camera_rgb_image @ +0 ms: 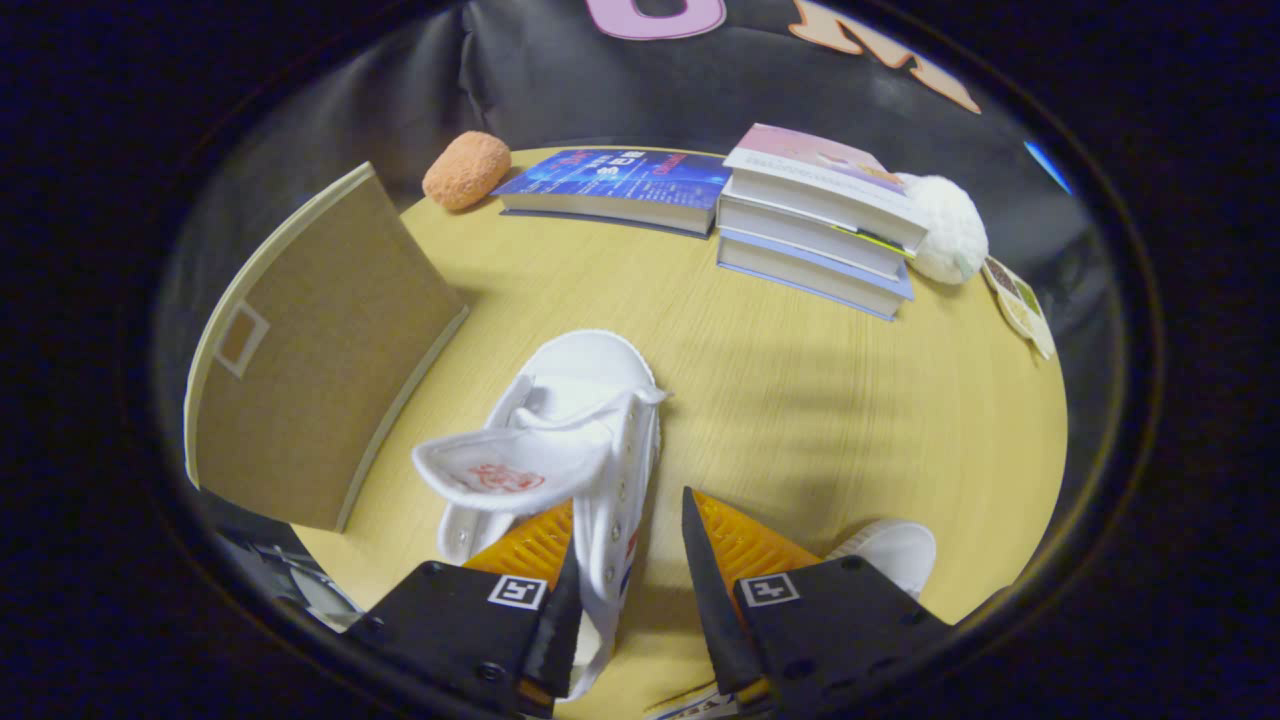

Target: Open the storage box then place both shoes into the box .Put the left shoe in first, then the right shoe, with the right side of both shoes facing outward in a uniform manner.

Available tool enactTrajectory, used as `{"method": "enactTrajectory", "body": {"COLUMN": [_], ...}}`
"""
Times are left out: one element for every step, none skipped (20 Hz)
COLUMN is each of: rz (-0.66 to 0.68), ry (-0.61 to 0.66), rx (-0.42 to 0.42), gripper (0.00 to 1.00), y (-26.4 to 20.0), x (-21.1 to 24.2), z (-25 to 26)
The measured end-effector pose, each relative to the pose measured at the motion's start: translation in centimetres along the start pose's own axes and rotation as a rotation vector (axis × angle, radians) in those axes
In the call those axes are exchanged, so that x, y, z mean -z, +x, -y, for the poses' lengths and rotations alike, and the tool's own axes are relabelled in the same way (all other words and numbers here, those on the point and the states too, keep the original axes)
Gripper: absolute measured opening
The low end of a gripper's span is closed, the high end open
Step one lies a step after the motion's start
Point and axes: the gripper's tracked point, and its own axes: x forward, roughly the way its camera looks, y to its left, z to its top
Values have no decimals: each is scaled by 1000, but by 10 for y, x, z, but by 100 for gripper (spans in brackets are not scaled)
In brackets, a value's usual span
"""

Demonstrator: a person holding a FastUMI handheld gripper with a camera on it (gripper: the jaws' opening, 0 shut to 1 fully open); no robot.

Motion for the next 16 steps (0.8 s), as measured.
{"method": "enactTrajectory", "body": {"rz": [-14, -36, -50, -58, -69, -76, -89, -104, -120, -134, -141, -141, -138, -134, -130, -120], "ry": [55, 114, 164, 201, 248, 288, 319, 343, 375, 415, 454, 488, 519, 552, 582, 608], "rx": [-12, -10, -5, 5, -10, -22, -38, -53, -68, -90, -112, -129, -138, -140, -138, -141], "gripper": [30, 25, 20, 16, 7, 7, 7, 6, 7, 6, 7, 7, 6, 7, 6, 6], "y": [9, 8, 7, 11, 7, 7, 6, 5, 2, -1, -5, -11, -19, -28, -39, -52], "x": [3, 3, 3, 5, 5, 4, 6, 7, 10, 12, 13, 13, 13, 11, 9, 5], "z": [-2, -5, -4, -1, -4, -5, -6, -7, -9, -13, -17, -21, -24, -26, -29, -33]}}
